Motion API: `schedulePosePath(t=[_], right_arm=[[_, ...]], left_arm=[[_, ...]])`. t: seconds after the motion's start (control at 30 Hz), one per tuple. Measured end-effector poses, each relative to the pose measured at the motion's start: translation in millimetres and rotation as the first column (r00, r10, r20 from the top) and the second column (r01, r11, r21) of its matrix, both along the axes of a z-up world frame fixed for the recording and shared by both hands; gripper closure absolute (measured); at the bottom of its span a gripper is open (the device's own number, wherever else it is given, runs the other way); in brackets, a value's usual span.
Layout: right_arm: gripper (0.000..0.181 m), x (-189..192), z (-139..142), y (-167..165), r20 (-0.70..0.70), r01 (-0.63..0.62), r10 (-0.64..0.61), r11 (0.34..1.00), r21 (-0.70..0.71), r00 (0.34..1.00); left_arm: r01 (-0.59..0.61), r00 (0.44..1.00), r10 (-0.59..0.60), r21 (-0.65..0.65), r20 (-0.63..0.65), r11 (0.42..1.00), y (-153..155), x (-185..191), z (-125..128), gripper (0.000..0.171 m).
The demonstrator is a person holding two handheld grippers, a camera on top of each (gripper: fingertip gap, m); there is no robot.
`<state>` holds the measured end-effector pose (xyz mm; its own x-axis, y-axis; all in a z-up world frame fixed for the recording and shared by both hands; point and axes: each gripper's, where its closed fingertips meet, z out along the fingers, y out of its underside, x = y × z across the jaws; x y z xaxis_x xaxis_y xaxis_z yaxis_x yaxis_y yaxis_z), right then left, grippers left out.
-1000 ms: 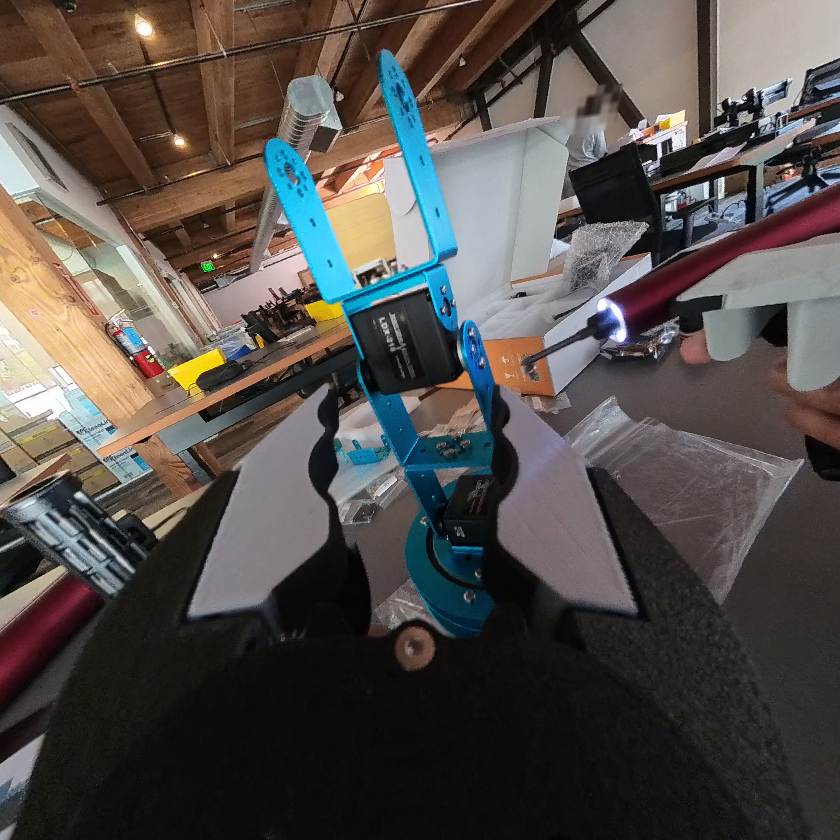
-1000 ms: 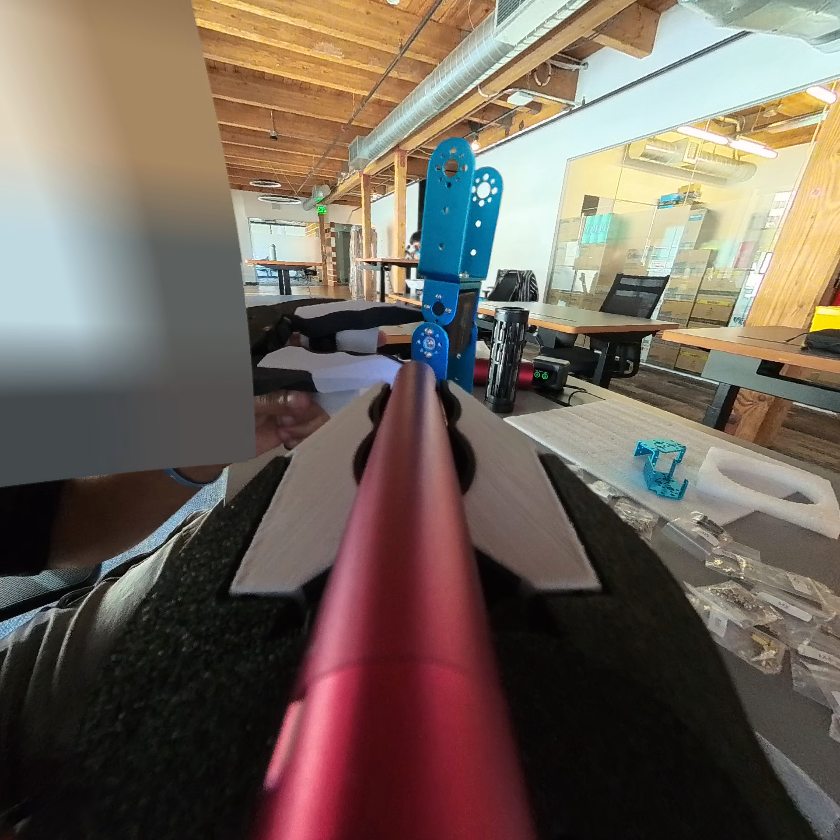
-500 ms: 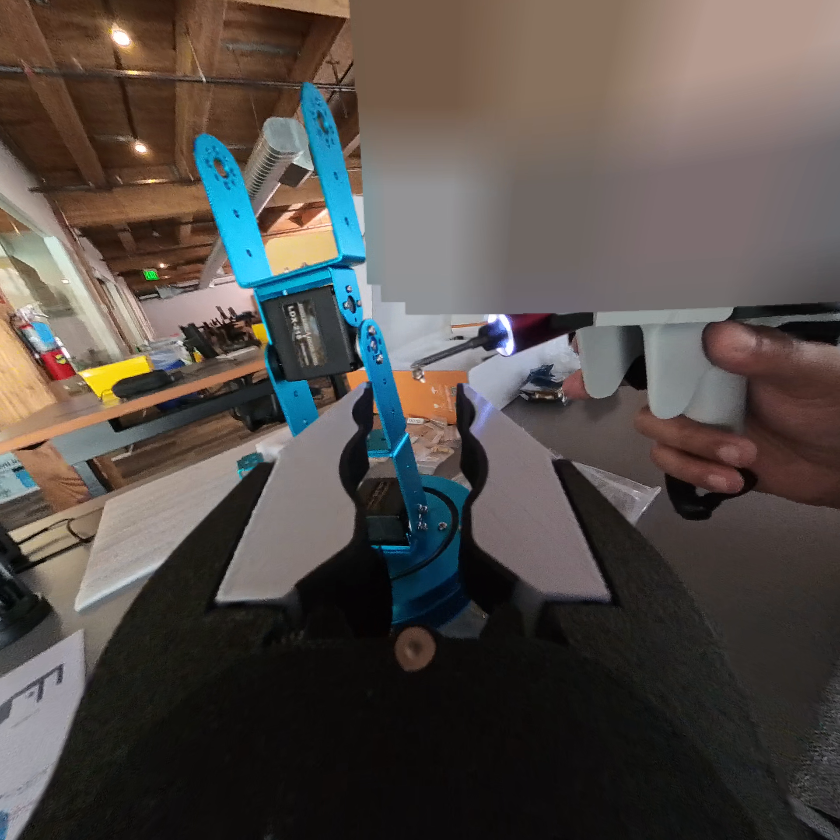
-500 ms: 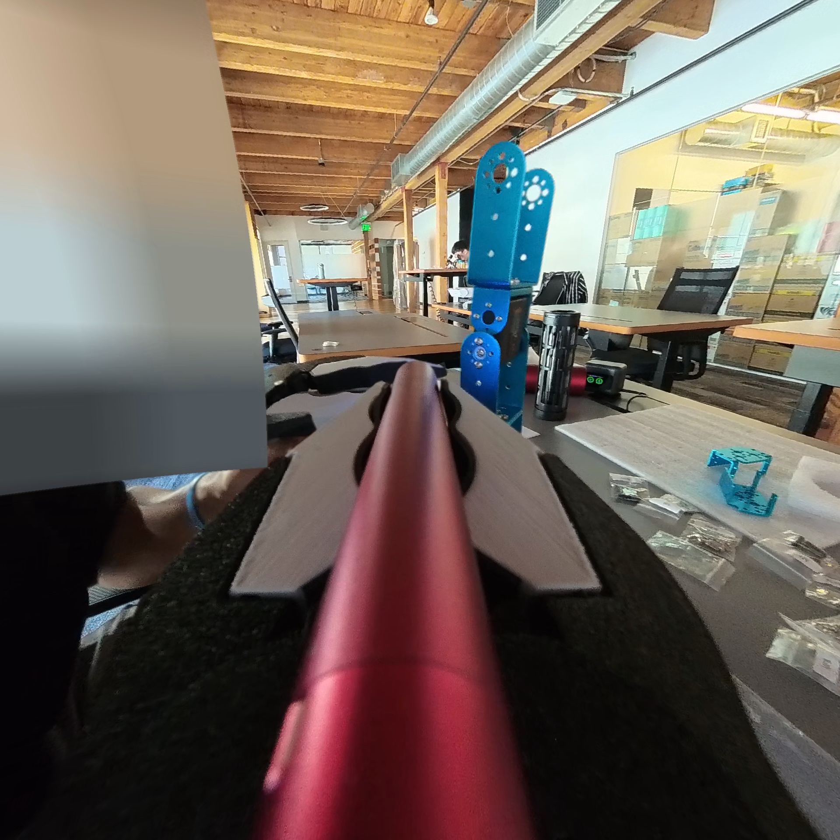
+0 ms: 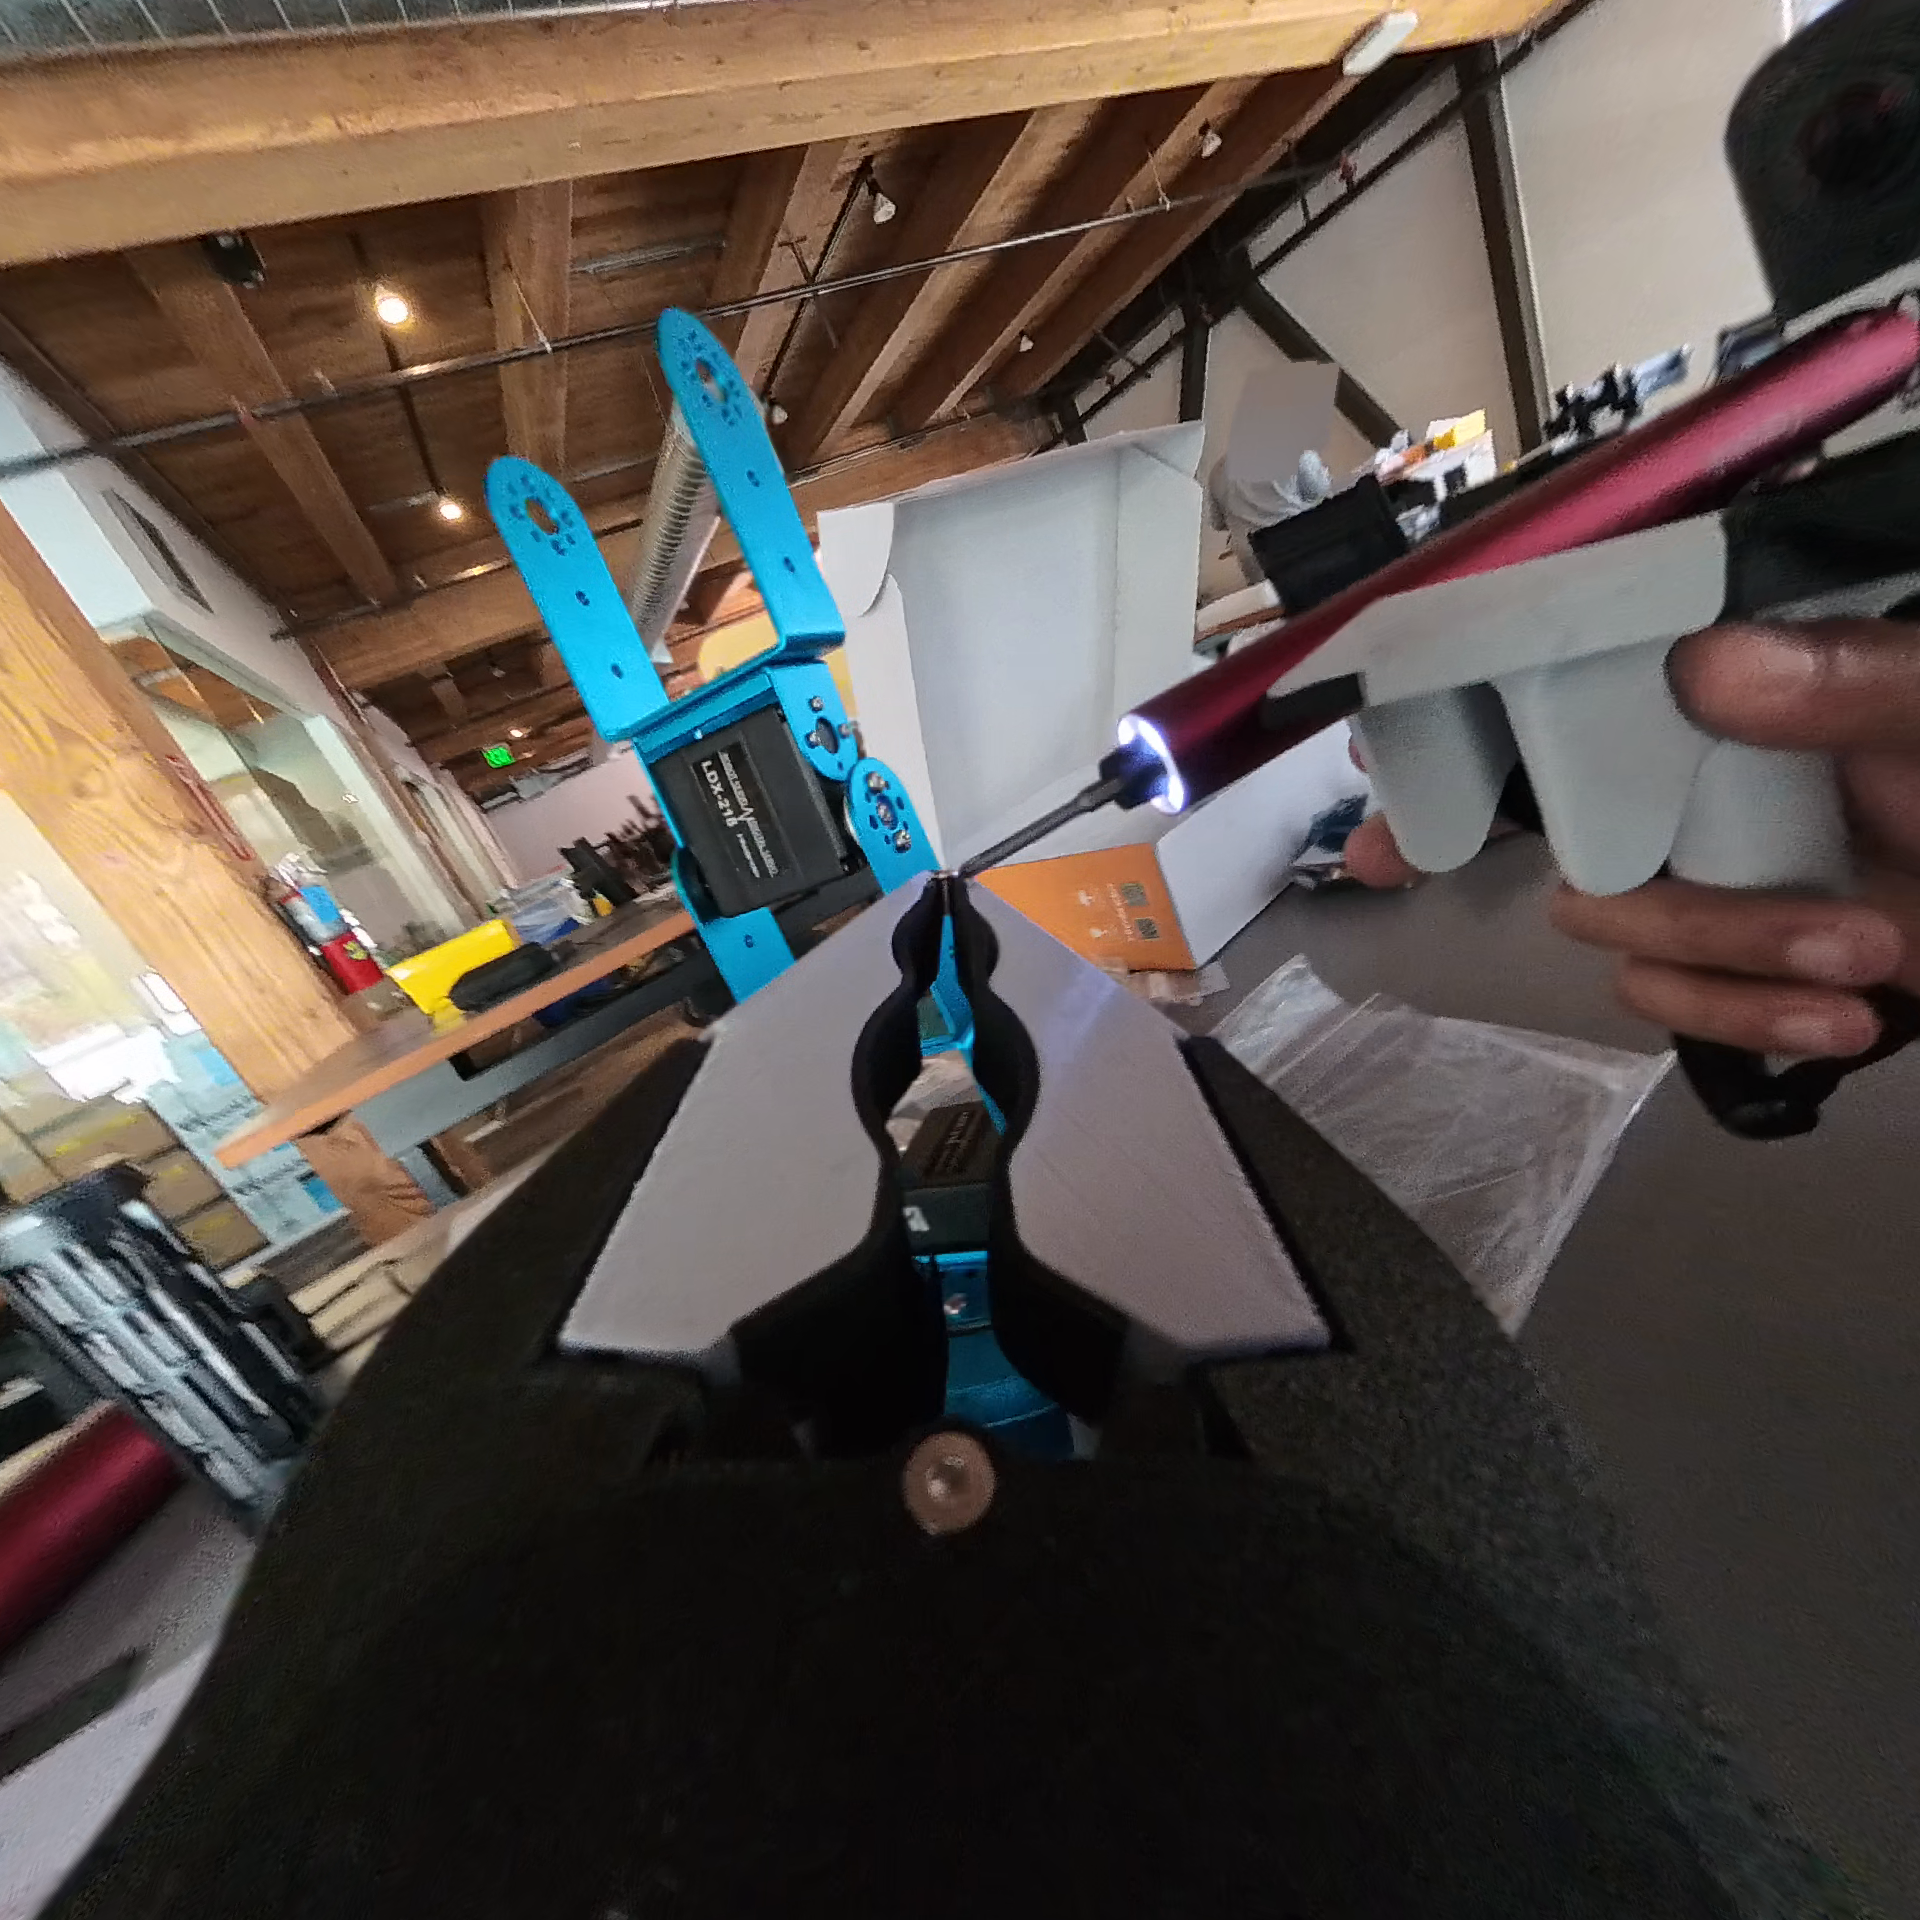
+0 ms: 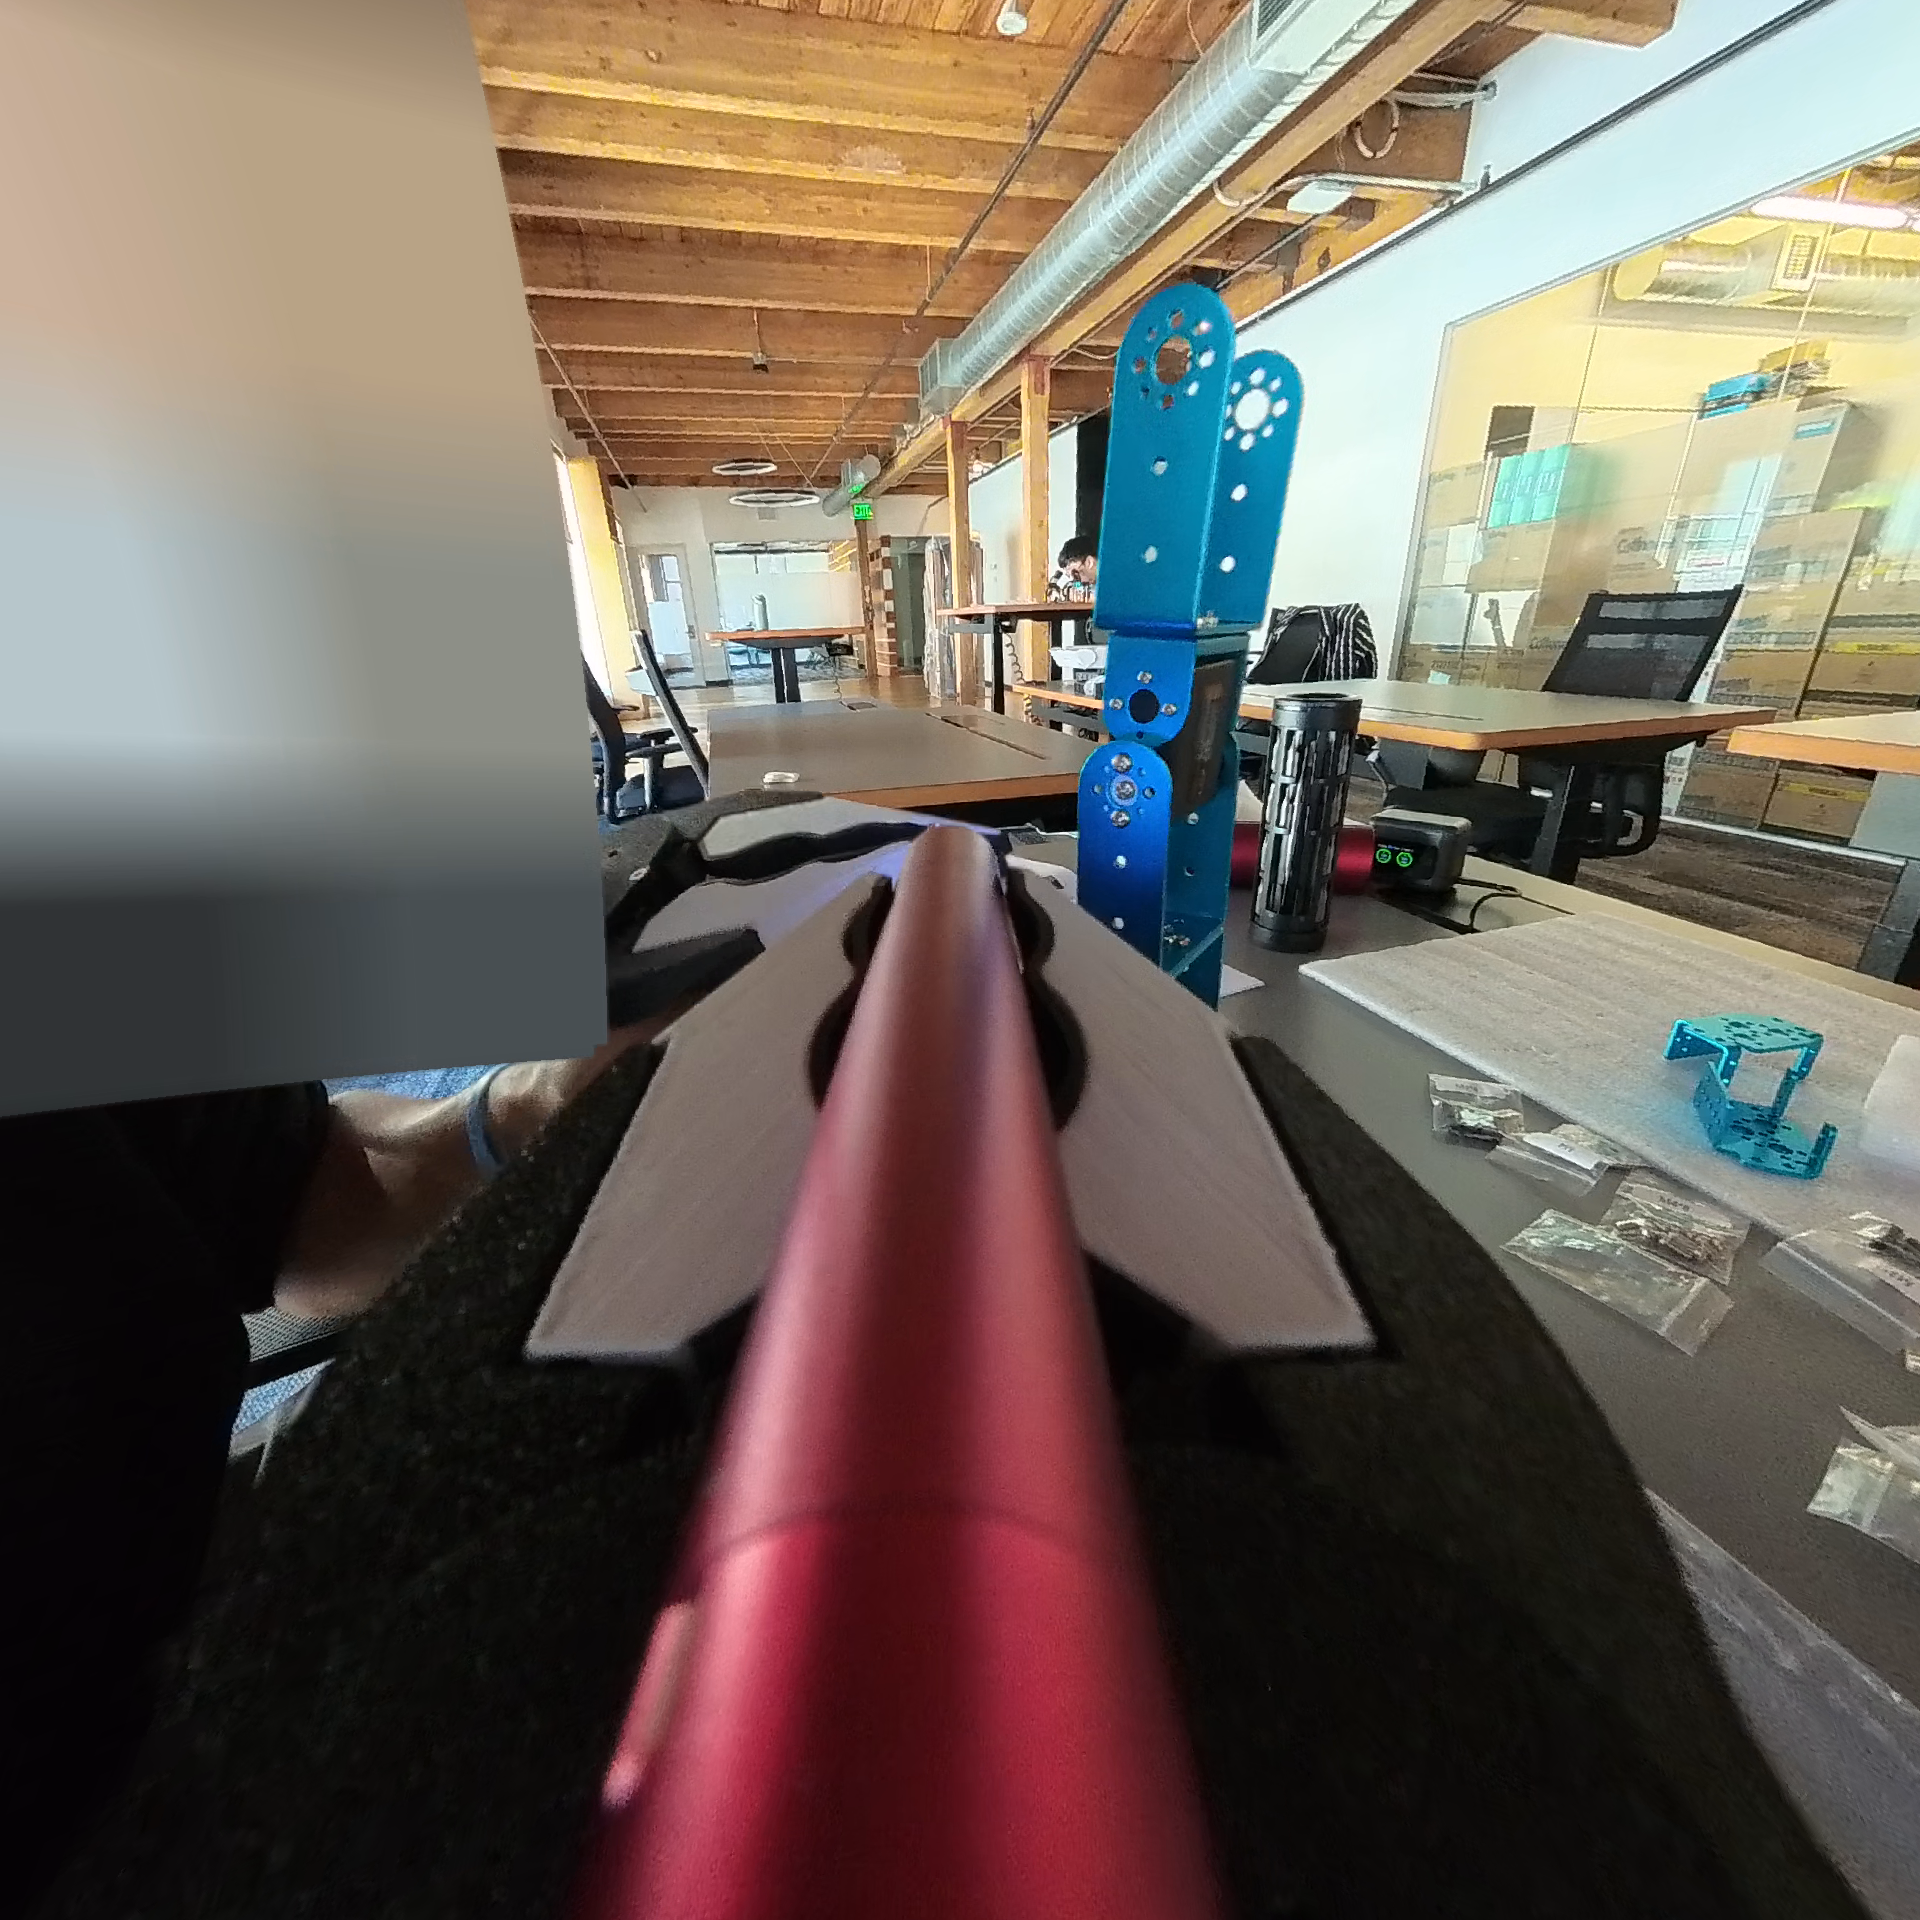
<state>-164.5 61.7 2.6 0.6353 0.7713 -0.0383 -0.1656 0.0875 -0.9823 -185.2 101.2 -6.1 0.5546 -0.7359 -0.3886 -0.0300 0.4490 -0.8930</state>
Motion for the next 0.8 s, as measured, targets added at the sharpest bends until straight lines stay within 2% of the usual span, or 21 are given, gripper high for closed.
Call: schedulePosePath(t=[0.17,0.43,0.53,0.67,0.8], right_arm=[[0.16,-4,3,-5,0.012,-0.015,0.015,1.0,0.018,1.0],[0.161,-8,2,-8,0.031,-0.037,0.037,0.999,0.015,0.999],[0.161,-8,-1,-9,0.051,-0.057,0.057,0.998,0.001,0.997],[0.16,-7,-9,-9,0.112,-0.072,0.074,0.997,-0.026,0.991],[0.159,-7,-19,-8,0.194,-0.065,0.069,0.998,-0.026,0.979]], left_arm=[[-0.063,0.994,0.074,0.135,-0.083,0.989,1,-3,-1,0.171],[-0.064,0.986,0.097,0.223,-0.138,0.973,-5,-7,-1,0.171],[-0.052,0.971,0.123,0.317,-0.207,0.947,-7,-7,-4,0.171],[0.028,0.915,0.163,0.46,-0.369,0.887,-7,-6,-16,0.171],[0.151,0.82,0.216,0.564,-0.531,0.812,-6,-5,-30,0.171]])
